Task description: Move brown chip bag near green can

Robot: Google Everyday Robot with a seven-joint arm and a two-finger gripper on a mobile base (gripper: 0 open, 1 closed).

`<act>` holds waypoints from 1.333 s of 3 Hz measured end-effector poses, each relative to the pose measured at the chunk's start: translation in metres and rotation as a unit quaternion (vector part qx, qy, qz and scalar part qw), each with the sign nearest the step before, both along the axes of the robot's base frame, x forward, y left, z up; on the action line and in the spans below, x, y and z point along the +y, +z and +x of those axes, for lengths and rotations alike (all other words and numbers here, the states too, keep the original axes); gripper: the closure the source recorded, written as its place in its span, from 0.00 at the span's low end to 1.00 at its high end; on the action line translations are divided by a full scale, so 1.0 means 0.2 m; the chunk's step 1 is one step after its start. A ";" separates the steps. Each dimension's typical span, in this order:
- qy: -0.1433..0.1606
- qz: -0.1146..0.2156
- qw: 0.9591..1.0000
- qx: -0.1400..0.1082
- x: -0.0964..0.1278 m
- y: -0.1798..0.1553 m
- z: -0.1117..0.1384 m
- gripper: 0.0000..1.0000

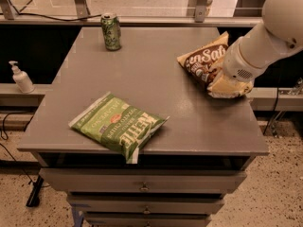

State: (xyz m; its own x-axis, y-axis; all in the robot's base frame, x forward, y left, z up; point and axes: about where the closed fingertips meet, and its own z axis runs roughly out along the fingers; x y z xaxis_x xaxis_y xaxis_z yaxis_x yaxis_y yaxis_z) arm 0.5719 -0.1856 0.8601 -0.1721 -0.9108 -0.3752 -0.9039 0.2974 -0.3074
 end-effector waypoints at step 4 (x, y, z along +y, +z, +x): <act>-0.014 0.040 0.997 -0.068 0.01 0.30 0.07 1.00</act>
Offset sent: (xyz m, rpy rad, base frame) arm 0.0490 -0.0177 0.1214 0.0846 -0.2373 -0.0625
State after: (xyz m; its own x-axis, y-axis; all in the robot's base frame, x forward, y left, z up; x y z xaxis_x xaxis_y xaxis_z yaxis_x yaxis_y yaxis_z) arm 0.5856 -0.1833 0.9201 -0.1391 -0.8731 -0.4673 -0.8466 0.3496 -0.4013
